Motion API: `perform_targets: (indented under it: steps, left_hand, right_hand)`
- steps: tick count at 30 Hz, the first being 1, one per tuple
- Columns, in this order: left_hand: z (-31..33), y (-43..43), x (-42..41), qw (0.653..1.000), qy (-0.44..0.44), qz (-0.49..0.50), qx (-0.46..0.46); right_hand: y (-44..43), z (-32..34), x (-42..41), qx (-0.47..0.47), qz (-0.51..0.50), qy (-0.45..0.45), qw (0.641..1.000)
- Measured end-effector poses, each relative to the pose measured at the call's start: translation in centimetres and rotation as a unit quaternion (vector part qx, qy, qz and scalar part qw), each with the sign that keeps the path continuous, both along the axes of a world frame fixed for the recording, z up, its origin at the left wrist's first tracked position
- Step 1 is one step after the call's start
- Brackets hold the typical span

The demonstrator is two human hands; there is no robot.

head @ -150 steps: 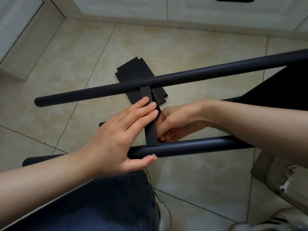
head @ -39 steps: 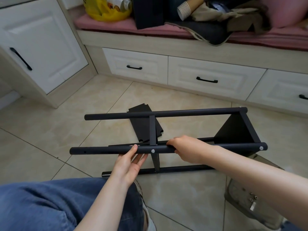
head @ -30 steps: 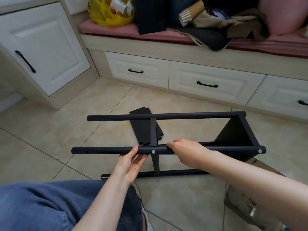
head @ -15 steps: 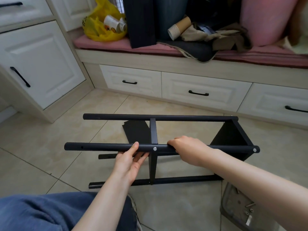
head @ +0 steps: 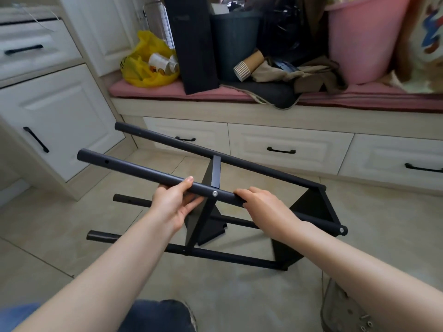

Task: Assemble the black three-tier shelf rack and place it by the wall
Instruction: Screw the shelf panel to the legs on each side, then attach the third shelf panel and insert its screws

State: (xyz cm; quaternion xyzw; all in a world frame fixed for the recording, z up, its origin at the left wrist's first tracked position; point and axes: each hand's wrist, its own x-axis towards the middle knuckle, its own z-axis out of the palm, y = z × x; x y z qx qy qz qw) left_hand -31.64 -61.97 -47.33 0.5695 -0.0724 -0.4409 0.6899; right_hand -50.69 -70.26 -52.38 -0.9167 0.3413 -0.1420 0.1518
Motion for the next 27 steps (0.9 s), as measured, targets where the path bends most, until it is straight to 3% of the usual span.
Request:
perform_targets:
  steps: [12,19,27]
  left_hand:
    - [5.2,0.3,2.0,0.978,-0.187,-0.09,0.008]
    - [5.3,1.7,1.9,0.963,-0.219,-0.157,-0.011]
    - [4.9,2.4,1.2,0.937,-0.255,-0.236,-0.039]
  right_hand:
    - [1.2,3.5,1.9,0.193,-0.018,-0.113,0.975]
    - [-2.0,7.6,0.6,0.171,-0.129,-0.272,0.938]
    - [-3.3,8.0,0.9,0.175,-0.153,-0.277,0.933]
